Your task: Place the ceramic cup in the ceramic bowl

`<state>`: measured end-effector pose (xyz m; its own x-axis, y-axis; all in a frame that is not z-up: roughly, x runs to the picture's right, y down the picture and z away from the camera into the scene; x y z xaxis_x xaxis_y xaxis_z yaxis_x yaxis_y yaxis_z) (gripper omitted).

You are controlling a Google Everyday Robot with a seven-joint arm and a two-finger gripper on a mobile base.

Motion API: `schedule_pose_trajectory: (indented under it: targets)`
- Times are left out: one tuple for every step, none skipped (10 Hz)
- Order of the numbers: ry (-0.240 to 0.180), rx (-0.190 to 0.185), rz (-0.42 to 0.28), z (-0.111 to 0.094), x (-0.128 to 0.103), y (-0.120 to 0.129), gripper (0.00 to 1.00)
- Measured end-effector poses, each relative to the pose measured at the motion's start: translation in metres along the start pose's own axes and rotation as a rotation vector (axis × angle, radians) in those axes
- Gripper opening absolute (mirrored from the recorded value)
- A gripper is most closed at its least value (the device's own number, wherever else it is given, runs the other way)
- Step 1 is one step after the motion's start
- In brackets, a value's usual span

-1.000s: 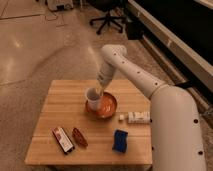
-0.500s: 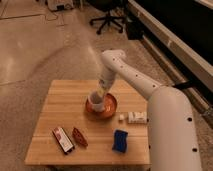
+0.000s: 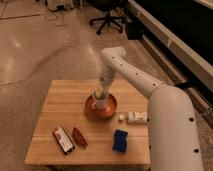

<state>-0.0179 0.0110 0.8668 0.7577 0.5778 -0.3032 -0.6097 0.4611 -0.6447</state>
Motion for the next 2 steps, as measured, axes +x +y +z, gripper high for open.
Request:
schedule_pose_trajectory:
  targets:
    - [0.0, 0.0, -0.001, -0.0001, -0.0004, 0.0003, 0.8]
    - [0.0, 0.0, 0.002, -0.0004, 0.001, -0.0009, 0.8]
